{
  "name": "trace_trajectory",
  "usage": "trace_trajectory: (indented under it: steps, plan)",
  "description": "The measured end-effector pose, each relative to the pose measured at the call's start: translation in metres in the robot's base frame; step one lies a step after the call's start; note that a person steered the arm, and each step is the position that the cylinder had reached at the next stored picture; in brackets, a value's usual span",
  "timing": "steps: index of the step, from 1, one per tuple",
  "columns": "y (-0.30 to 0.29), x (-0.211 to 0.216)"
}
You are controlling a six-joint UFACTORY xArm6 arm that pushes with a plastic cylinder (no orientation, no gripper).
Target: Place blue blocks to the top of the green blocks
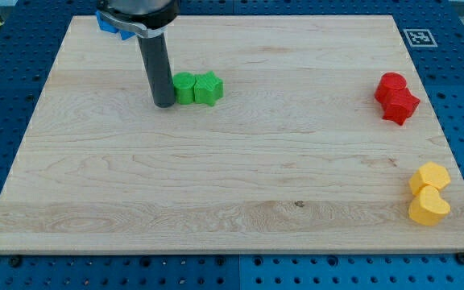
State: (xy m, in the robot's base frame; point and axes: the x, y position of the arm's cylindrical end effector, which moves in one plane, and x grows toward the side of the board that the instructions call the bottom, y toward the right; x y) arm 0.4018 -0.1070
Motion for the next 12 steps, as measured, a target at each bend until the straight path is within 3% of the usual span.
trace_trajectory:
  steps: [3,5,6,7,8,12]
  plan:
    - [-0.012,0.042]
    - [-0.006,0.047]
    - [-0.044,0.056]
    - [-0.117,0.044]
    - [-0.198,-0.019]
    - [-0.198,-0.028]
